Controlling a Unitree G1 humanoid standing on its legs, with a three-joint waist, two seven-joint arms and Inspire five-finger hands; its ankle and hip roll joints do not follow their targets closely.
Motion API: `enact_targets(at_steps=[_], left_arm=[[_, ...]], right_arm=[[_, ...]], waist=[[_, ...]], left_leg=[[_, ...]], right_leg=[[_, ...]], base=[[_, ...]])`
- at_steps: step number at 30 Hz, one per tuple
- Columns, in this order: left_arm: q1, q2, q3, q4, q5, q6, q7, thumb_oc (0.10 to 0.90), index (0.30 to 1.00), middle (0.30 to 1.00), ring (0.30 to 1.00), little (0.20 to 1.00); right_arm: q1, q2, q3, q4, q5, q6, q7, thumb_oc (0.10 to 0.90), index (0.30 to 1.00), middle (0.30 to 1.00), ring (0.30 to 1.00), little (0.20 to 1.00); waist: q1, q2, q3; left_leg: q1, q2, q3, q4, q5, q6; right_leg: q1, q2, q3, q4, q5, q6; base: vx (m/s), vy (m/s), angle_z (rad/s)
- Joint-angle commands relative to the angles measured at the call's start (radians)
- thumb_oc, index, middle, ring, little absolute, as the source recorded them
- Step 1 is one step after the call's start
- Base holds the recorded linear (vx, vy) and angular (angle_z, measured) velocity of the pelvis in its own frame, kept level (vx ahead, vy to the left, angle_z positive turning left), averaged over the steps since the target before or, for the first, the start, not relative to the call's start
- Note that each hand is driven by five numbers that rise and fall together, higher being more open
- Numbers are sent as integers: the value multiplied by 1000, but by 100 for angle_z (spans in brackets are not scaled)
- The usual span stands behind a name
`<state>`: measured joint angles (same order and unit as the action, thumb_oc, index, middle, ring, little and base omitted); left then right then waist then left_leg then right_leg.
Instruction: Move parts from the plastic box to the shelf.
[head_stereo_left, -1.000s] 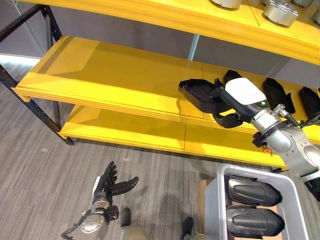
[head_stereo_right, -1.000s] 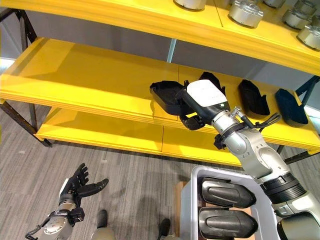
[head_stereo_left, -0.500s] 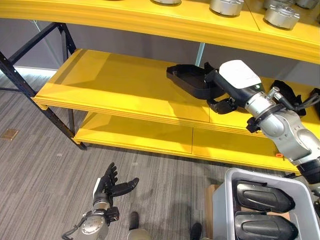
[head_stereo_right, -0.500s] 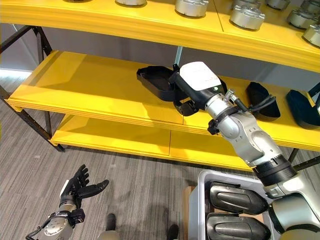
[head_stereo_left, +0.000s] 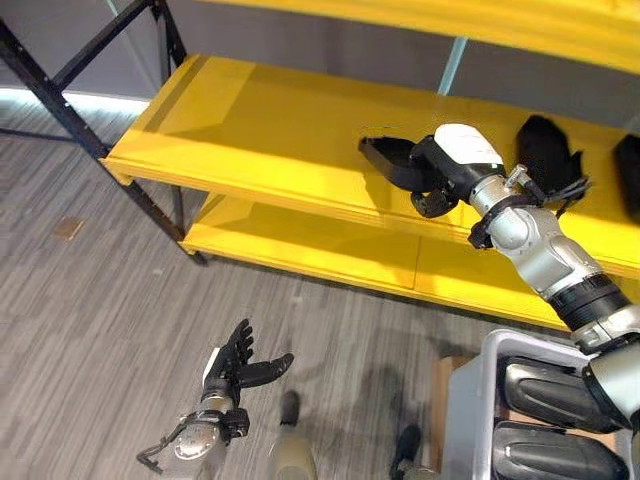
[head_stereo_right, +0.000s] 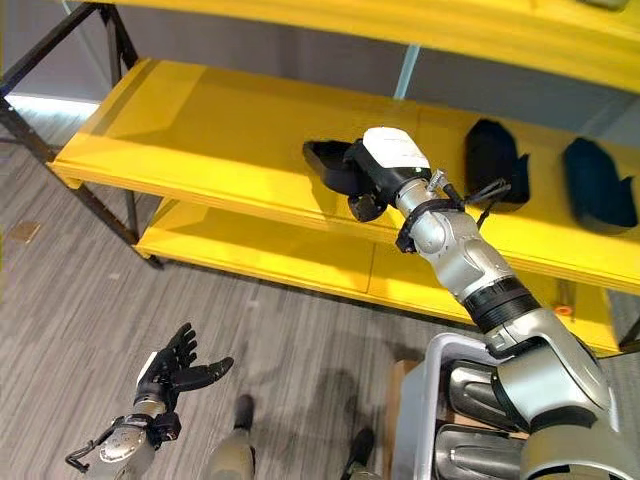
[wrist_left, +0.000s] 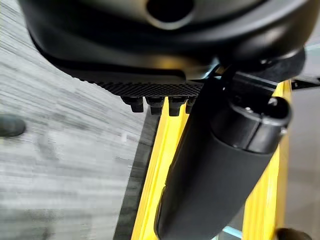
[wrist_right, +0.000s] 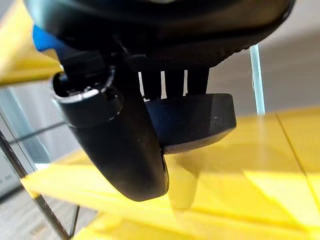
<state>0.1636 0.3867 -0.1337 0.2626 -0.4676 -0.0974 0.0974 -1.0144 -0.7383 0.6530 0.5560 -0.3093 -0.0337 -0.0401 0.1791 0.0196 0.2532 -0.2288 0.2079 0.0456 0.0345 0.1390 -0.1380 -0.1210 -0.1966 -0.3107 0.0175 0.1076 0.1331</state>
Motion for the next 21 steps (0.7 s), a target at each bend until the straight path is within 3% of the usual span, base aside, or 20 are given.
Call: enact_targets(at_steps=[1, 7, 21], left_arm=[[-54, 102, -14, -115, -34, -116, -4, 900, 1000, 1000, 1000, 1000], [-69, 124, -44, -125, -41, -121, -10, 900, 1000, 1000, 1000, 1000], [-98, 130, -68, -123, -69, -131, 5, 900, 1000, 1000, 1000, 1000]], right_arm=[[-264, 6, -41, -15, 63, -23, -121, 400, 300, 300, 300, 300], [-379, 6, 14, 112, 95, -11, -135, 400, 300, 300, 300, 300], [-490, 19, 19, 271, 199, -1, -189, 400, 300, 300, 300, 300]], waist=[[18, -46, 6], [30, -33, 48], [28, -11, 73]], left_leg=[[-62, 22, -50, 170, -158, 2], [-173, 5, -66, 304, -210, 6], [-250, -17, -94, 355, -228, 17]], right_leg=[[-96, -108, 32, 202, -89, 29], [-203, -116, 57, 317, -125, 22], [-277, -123, 72, 381, -154, 13]], base=[[-62, 47, -3], [-31, 40, 5], [5, 4, 2]])
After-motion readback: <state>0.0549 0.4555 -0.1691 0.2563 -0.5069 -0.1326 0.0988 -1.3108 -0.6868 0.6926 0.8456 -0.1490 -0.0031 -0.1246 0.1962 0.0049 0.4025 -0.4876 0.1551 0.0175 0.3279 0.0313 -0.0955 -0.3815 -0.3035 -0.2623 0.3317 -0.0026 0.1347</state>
